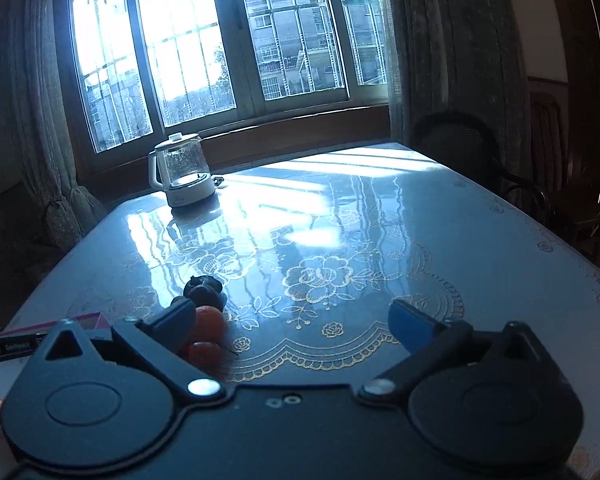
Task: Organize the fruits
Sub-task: 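Carry the cherry tomato with the left tool into the tray and open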
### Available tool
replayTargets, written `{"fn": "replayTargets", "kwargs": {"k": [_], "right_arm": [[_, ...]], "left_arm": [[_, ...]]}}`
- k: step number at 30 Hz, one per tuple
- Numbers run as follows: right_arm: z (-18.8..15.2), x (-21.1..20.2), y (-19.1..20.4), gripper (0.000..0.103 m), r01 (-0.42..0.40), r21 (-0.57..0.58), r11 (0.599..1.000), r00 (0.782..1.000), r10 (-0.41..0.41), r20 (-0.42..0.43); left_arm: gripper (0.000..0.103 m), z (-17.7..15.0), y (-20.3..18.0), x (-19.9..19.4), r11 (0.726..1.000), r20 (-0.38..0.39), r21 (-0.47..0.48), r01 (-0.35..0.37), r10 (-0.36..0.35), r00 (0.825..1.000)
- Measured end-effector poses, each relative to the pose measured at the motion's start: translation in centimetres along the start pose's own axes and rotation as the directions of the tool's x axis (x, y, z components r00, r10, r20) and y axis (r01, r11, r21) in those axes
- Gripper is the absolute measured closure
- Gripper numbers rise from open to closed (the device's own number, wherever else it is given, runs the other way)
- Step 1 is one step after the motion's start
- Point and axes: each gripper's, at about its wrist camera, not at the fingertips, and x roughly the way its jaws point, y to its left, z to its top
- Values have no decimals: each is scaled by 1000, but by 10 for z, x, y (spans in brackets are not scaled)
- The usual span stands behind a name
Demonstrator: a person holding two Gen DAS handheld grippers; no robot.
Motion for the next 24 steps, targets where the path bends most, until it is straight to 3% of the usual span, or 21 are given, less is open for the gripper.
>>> {"fn": "replayTargets", "kwargs": {"k": [3, 5, 6, 7, 9, 11, 15, 16, 17, 19, 24], "right_arm": [[-5, 13, 19, 0, -28, -27, 999, 999, 27, -30], [-9, 22, 33, 0, -37, -50, 998, 998, 34, -56], [-10, 27, 38, 0, -39, -58, 998, 997, 35, -67], [-11, 32, 43, 0, -46, -64, 997, 996, 41, -81], [-14, 40, 53, 0, -51, -77, 996, 994, 43, -100], [-17, 50, 64, 0, -41, -117, 992, 993, 28, -111], [-21, 72, 82, 4, -11, -210, 978, 992, -16, -129], [-22, 80, 85, 13, -16, -216, 976, 990, -15, -143], [-23, 86, 86, 30, -32, -211, 977, 988, -2, -156], [-25, 97, 88, 55, -52, -198, 979, 981, 13, -192], [-33, 108, 95, 54, -11, -226, 974, 979, -36, -200]], "left_arm": [[78, -1, 26, 12, 998, -38, -33, -50, 49, 998], [76, 0, 38, 12, 998, -34, -48, -43, 41, 999], [61, 1, 40, 11, 998, -22, -44, -43, 42, 999], [27, 1, 43, 7, 998, -1, -32, -55, 55, 998], [0, 1, 45, -4, 994, 80, -19, -108, 110, 991], [0, 2, 47, -20, 993, 170, 18, -118, 113, 979], [0, 11, 61, -29, 997, 158, 7, -73, 71, 985], [0, 13, 67, -28, 998, 145, -6, -69, 69, 987], [0, 14, 71, -28, 997, 140, -18, -69, 70, 988], [0, 15, 80, -28, 997, 127, -45, -67, 72, 989], [0, 14, 100, -28, 994, 109, -83, -76, 85, 990]]}}
